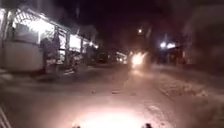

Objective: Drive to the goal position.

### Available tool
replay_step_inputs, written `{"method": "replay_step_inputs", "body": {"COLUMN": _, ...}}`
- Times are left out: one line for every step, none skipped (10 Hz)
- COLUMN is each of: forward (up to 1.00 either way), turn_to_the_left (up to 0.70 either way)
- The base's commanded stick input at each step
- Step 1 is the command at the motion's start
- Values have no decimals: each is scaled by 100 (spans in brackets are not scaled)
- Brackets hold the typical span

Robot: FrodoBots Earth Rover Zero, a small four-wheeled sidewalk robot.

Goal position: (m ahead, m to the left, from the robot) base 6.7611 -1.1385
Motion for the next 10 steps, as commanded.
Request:
{"method": "replay_step_inputs", "body": {"forward": 85, "turn_to_the_left": -5}}
{"method": "replay_step_inputs", "body": {"forward": 85, "turn_to_the_left": -34}}
{"method": "replay_step_inputs", "body": {"forward": 85, "turn_to_the_left": -32}}
{"method": "replay_step_inputs", "body": {"forward": 85, "turn_to_the_left": 0}}
{"method": "replay_step_inputs", "body": {"forward": 85, "turn_to_the_left": 0}}
{"method": "replay_step_inputs", "body": {"forward": 85, "turn_to_the_left": 0}}
{"method": "replay_step_inputs", "body": {"forward": 85, "turn_to_the_left": 0}}
{"method": "replay_step_inputs", "body": {"forward": 85, "turn_to_the_left": 0}}
{"method": "replay_step_inputs", "body": {"forward": 85, "turn_to_the_left": 0}}
{"method": "replay_step_inputs", "body": {"forward": 85, "turn_to_the_left": 0}}
